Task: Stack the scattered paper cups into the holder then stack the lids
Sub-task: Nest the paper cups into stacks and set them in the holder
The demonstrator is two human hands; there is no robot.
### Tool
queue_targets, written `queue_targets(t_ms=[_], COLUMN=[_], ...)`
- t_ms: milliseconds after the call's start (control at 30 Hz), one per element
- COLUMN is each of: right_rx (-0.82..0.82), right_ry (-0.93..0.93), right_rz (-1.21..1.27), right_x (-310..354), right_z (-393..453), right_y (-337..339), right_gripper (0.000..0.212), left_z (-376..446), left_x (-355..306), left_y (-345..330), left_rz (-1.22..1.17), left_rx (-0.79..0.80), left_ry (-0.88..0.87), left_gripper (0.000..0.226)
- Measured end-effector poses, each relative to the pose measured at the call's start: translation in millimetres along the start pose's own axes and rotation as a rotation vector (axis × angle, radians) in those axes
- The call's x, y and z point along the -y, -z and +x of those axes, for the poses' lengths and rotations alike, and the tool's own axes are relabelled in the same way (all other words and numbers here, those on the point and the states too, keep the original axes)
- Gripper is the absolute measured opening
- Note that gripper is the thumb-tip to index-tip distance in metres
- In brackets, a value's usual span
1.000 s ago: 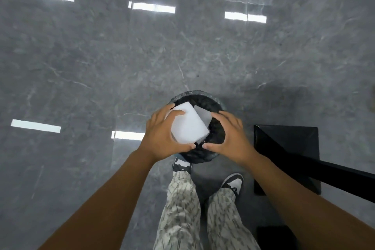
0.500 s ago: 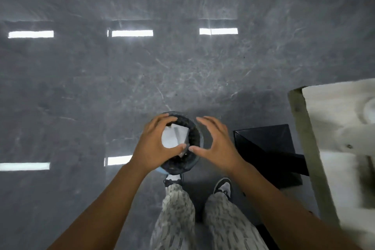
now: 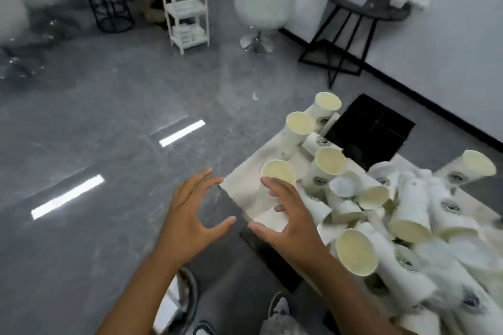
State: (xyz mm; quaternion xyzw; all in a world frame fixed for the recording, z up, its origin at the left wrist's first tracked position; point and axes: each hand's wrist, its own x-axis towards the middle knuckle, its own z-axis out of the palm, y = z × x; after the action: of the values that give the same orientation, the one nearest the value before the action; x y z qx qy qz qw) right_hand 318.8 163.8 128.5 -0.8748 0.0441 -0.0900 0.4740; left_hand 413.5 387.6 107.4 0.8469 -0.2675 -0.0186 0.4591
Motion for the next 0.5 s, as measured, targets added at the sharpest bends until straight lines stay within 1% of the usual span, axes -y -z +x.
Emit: queue_targets(t_ms=[67, 167, 267, 367, 500], right_rx=[-0.100, -0.187, -0.246, -0.345, -0.407], right_ry=[0.001, 0.021, 0.038, -0.017, -0.106], right_rz=[-0.002, -0.003, -0.032, -0.060, -0.054], right_x=[3, 1, -8, -35, -75], right_z=[-11, -27, -39, -49, -64], right_y=[40, 92, 130, 171, 207], right_gripper=[0.080, 0.080, 0.079, 0.077, 0.079], left_z=[29, 60, 74, 88, 97], left_x=[-36, -87, -122, -147, -156], left_y=[-10, -31, -53, -83, -104], left_rz=[0.029, 0.070, 0.066, 0.062, 0.078], left_rx=[0.042, 0.088, 0.118, 0.151, 0.157], left_ry=[-0.115, -0.254, -0.306, -0.349, -0.300], left_gripper=[0.072, 0.073, 0.071, 0.067, 0.065])
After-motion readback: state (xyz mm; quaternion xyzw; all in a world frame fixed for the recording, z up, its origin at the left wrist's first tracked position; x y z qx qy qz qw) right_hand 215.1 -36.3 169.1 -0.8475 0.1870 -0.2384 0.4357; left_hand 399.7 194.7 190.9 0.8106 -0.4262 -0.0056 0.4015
